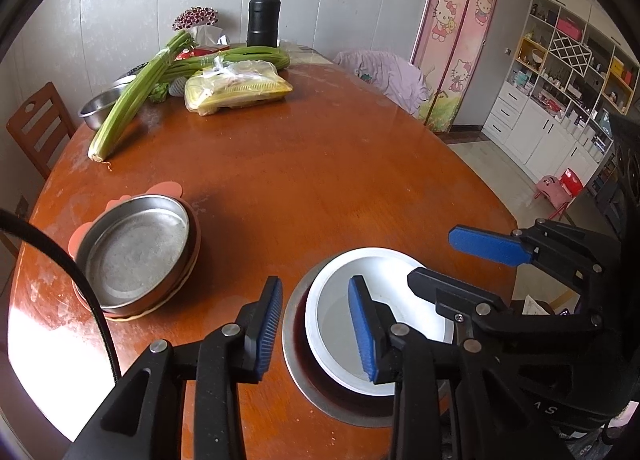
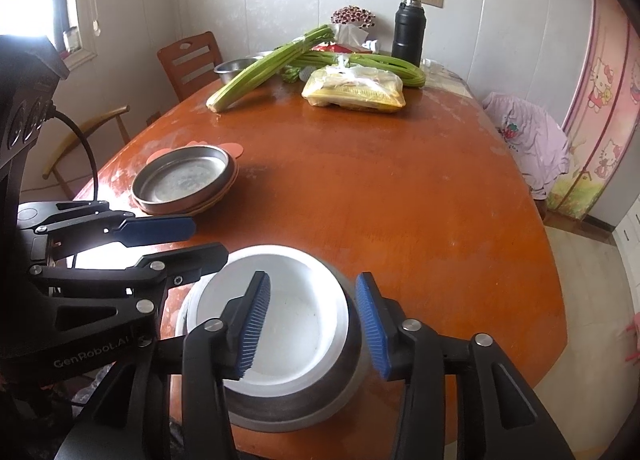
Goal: Organize plates and bowls
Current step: 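Lower the red-printed bowl into the white bowl, open the left gripper, then grasp the rim of the steel bowl stack with the left gripper, lift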
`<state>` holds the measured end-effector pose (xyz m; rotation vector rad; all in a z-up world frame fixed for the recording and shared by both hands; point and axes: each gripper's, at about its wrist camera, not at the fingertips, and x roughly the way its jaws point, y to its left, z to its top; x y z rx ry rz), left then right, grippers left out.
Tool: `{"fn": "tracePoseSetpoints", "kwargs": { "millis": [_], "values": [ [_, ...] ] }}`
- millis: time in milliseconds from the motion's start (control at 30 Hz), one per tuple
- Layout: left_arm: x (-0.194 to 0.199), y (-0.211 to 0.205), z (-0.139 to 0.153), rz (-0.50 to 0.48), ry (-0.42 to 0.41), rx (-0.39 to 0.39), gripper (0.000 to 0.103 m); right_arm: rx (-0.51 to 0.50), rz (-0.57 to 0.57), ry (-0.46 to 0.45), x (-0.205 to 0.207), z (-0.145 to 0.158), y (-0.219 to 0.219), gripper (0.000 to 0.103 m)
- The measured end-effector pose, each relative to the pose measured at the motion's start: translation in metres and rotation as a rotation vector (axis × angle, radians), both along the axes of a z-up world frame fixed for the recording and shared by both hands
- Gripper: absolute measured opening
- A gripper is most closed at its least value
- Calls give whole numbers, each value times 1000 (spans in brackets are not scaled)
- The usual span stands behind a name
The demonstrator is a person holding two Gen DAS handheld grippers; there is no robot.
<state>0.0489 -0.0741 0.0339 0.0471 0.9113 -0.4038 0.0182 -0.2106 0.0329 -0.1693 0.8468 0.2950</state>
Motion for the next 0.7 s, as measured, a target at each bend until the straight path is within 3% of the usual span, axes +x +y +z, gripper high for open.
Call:
{"fn": "tracePoseSetpoints", "kwargs": {
  "millis": [167, 333, 700],
  "values": [
    [6, 4, 5, 20, -10, 6, 42, -3, -11, -7, 8, 5, 1, 54],
    [16, 11, 5, 35, 0, 0, 52, -2, -40, 0, 18, 6, -4, 70],
    [23, 17, -7, 2, 38, -18, 60, 20, -126, 40, 22, -4, -21, 73]
  ]
}}
